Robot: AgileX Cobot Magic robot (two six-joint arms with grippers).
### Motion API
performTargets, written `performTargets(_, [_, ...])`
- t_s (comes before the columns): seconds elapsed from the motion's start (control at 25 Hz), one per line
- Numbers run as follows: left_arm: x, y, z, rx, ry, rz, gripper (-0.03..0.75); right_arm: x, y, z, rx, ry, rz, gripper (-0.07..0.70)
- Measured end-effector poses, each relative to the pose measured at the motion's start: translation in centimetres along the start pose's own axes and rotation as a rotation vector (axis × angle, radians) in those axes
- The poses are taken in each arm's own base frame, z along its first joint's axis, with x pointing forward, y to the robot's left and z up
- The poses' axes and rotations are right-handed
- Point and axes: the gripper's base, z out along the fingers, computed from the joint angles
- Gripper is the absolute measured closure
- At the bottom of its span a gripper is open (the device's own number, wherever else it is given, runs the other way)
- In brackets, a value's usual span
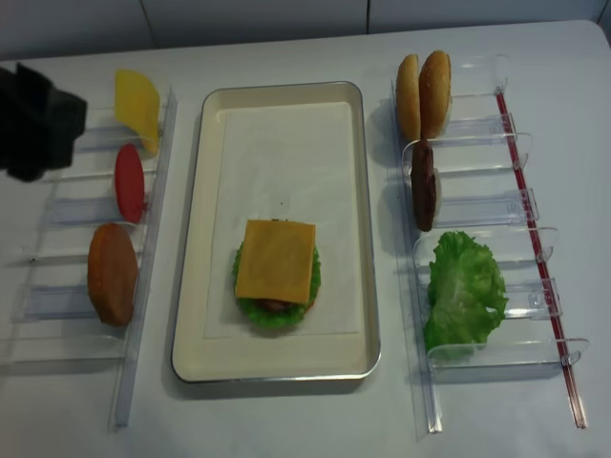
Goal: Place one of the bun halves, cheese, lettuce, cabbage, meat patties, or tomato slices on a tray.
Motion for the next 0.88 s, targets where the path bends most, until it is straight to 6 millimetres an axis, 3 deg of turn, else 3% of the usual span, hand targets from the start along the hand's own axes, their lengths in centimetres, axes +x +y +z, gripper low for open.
performTargets(0.36, [3.7,-0.1,-6.9,-0.006,-0.115,-0.036,0.251,0.0,0.0,0.0,0.0,0.0,0.0,0.087])
performTargets(0.52, [5.8,-0.3,-8.9,-0.006,-0.14,-0.044,0.251,0.0,0.0,0.0,0.0,0.0,0.0,0.087])
performTargets(0.68, [8.9,-0.5,-8.9,-0.004,-0.138,-0.069,0.251,0.0,0.0,0.0,0.0,0.0,0.0,0.087])
performTargets(0.88, [13.1,-1.0,-7.1,0.015,-0.092,-0.084,0.251,0.0,0.0,0.0,0.0,0.0,-0.004,0.087])
